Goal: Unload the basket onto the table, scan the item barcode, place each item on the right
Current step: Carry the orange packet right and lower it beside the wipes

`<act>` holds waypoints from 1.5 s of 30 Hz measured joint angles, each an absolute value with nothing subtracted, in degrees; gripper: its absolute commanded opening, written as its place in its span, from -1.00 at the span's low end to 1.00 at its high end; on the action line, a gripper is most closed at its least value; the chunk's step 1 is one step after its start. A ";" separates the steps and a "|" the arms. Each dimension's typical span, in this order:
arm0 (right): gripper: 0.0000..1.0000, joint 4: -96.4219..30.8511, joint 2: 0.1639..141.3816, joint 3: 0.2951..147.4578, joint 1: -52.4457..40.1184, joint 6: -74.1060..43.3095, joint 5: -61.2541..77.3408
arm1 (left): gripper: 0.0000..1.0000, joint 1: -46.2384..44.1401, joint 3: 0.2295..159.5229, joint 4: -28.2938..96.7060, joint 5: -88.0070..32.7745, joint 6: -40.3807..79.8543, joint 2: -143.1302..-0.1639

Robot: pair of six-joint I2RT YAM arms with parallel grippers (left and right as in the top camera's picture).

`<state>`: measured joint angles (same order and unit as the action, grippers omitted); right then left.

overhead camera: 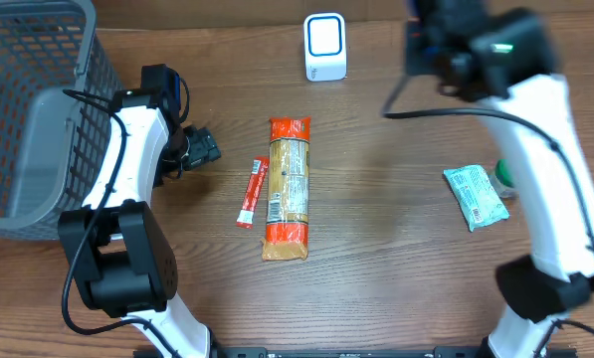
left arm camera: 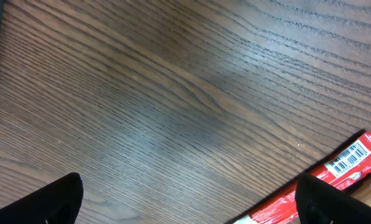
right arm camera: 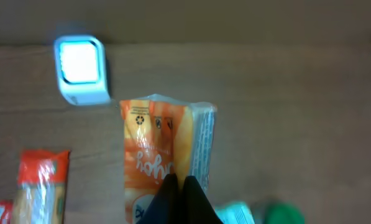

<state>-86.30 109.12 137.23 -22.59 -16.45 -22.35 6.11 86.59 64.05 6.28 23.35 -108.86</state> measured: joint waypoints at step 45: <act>-0.93 -38.02 91.13 52.86 -15.75 -11.99 -21.67 | 1.00 6.11 86.59 64.07 6.28 23.35 -108.86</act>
